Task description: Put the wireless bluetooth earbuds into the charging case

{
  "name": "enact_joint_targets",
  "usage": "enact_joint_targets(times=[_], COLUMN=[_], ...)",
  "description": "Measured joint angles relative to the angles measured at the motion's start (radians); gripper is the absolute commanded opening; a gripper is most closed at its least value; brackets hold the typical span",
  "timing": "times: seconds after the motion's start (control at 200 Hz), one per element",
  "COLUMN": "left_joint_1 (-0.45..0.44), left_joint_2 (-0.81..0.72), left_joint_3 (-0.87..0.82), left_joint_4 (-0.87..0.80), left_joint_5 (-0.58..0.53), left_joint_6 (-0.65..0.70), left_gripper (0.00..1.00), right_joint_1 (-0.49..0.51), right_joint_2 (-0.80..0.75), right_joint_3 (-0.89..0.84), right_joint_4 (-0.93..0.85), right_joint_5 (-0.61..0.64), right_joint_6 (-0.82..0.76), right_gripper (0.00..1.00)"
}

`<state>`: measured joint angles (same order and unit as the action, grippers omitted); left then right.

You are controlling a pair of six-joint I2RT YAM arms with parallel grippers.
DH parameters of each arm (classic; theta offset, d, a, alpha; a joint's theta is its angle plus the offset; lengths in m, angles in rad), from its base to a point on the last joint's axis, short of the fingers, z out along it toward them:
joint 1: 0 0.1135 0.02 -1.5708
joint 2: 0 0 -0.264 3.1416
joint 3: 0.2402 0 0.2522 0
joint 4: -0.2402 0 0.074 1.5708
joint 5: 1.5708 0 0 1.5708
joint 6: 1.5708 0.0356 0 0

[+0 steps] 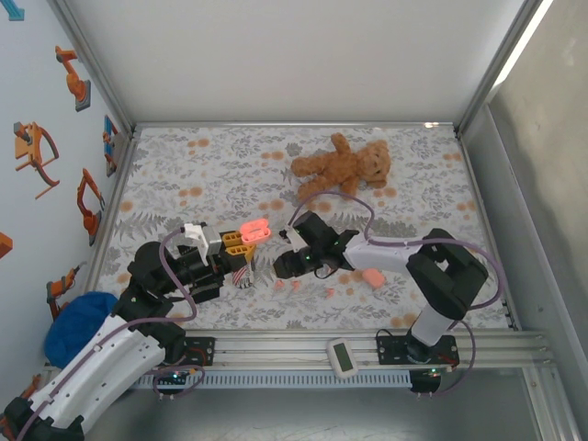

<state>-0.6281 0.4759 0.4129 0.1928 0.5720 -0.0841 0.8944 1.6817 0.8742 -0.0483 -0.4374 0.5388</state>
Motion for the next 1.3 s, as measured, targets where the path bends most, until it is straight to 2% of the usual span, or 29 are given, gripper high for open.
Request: enact_joint_targets(times=[0.316, 1.302], left_joint_1=[0.0, -0.002], left_joint_2=[0.0, 0.0], left_joint_3=[0.0, 0.0], left_joint_4=[-0.006, -0.027], left_joint_5=[0.0, -0.004], left_joint_6=[0.0, 0.0], left_gripper=[0.03, 0.03], right_joint_1=[0.029, 0.072], right_joint_2=[0.067, 0.138], right_joint_3=[0.051, 0.136], right_joint_4=[-0.027, -0.185], right_joint_5=[0.005, 0.061], right_joint_6=[-0.016, -0.072], right_gripper=[0.37, 0.33])
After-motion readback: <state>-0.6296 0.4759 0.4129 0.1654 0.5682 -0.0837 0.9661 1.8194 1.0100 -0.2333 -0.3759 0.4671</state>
